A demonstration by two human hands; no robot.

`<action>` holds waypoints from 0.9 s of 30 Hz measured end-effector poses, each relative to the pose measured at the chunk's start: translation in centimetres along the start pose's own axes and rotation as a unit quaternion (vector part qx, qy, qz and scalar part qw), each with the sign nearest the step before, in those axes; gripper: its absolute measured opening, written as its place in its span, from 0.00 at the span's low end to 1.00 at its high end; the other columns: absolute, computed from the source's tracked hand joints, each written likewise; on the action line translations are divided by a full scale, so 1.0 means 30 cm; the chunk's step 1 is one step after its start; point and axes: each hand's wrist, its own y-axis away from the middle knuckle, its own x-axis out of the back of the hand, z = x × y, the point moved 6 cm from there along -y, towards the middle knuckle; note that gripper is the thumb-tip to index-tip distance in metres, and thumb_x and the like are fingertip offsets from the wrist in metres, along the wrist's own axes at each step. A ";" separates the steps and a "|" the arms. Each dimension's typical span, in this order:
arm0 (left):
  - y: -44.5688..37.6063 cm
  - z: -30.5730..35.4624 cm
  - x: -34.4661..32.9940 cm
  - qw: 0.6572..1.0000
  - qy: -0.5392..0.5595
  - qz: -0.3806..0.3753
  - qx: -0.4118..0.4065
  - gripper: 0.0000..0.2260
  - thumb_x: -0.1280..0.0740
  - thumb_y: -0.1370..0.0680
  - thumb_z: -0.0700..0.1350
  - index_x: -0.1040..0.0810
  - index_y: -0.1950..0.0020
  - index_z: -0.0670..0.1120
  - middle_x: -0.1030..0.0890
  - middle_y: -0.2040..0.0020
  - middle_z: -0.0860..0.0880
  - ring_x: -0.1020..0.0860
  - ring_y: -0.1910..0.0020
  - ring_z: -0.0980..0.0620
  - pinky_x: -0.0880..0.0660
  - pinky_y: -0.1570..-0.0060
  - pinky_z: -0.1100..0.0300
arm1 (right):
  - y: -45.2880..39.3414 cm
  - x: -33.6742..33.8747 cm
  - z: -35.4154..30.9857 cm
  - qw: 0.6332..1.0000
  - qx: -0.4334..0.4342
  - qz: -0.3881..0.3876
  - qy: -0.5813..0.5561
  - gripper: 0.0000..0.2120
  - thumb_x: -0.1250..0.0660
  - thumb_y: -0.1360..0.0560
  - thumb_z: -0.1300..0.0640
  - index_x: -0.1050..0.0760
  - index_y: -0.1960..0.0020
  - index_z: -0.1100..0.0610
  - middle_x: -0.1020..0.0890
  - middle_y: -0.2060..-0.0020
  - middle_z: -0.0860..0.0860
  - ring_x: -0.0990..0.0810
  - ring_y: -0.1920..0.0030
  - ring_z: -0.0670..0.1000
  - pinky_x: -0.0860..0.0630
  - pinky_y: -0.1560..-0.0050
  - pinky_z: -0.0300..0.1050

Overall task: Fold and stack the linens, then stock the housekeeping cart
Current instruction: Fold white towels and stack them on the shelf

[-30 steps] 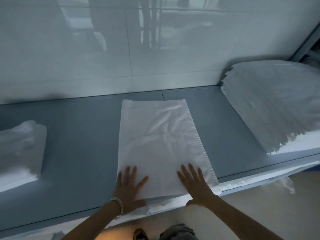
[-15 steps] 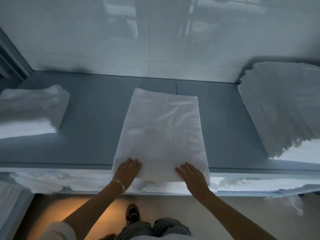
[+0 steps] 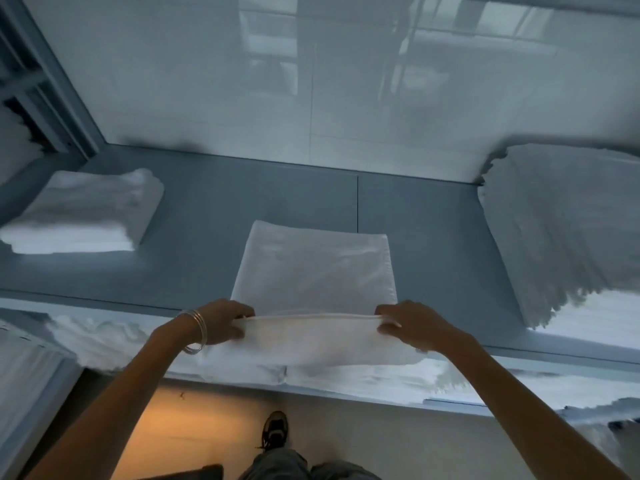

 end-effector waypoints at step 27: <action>-0.589 -0.139 -0.048 0.995 -0.100 -0.006 0.016 0.31 0.61 0.25 0.65 0.61 0.24 0.57 0.65 0.23 0.51 0.65 0.25 0.44 0.61 0.28 0.41 | -0.464 -0.228 0.143 0.971 -0.202 -0.126 0.004 0.33 0.51 0.20 0.39 0.64 0.24 0.47 0.67 0.25 0.52 0.66 0.26 0.62 0.52 0.33 0.74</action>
